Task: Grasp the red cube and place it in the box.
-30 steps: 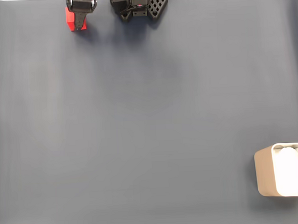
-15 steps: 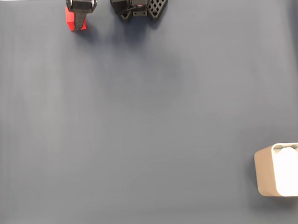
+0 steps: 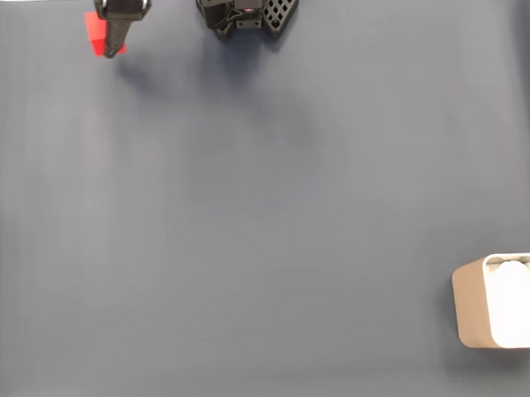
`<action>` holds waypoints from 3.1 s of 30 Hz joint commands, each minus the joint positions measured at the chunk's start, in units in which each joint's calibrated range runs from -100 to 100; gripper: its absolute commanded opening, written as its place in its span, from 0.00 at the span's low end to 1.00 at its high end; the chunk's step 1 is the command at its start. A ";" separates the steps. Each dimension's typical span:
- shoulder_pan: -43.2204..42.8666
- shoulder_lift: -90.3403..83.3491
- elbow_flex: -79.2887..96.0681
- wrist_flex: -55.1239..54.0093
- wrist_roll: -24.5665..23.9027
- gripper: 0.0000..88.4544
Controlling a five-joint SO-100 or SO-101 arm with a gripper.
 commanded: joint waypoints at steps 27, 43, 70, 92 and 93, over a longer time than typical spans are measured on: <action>-31.41 17.85 -31.55 -3.00 2.98 0.09; -50.87 22.97 -42.59 -3.00 2.20 0.09; -78.93 37.44 -61.02 -5.13 2.49 0.10; -89.51 56.93 -82.56 -5.22 0.20 0.09; -89.65 57.97 -83.47 -5.30 0.10 0.09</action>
